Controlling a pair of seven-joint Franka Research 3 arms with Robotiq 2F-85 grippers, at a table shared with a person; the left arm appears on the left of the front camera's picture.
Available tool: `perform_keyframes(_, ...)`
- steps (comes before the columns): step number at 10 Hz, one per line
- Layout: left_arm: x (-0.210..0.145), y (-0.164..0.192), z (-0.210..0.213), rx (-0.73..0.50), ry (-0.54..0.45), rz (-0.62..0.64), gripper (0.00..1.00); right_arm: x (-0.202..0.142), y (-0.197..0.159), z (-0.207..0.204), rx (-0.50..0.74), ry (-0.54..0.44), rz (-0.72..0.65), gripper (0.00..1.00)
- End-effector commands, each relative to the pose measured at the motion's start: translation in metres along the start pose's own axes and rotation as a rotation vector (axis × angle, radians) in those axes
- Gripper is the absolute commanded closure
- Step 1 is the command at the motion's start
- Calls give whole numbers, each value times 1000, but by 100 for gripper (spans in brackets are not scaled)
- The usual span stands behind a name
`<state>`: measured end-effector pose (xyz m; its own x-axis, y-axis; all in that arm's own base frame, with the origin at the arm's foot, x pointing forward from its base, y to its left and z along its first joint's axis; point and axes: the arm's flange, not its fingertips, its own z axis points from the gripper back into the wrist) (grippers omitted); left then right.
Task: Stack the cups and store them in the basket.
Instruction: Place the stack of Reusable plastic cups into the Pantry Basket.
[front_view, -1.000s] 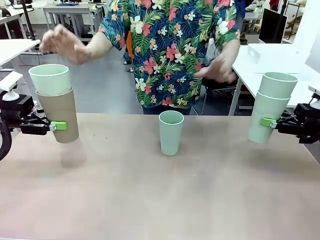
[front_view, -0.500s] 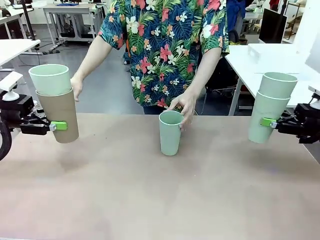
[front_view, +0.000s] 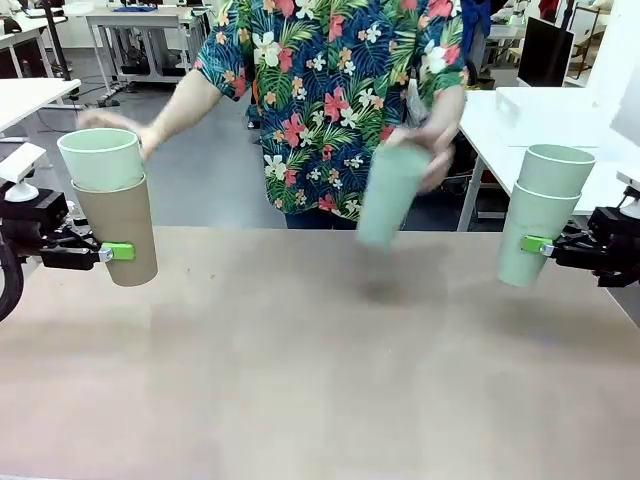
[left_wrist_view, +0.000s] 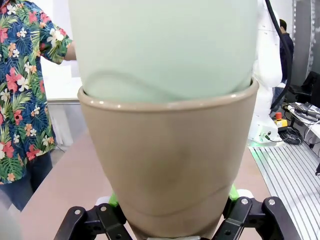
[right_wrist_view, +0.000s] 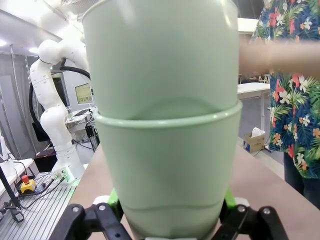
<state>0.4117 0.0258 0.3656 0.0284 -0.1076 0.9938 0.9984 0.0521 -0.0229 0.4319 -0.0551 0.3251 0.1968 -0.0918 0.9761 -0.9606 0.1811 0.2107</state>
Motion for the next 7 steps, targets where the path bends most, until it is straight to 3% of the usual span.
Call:
perform_keyframes(1, 2, -2, -1, 1, -4, -10, 17, 4, 1, -1, 1, -1, 8, 14)
perform_keyframes(7, 2, -2, -1, 1, -4, -10, 17, 4, 1, -1, 1, -1, 8, 14)
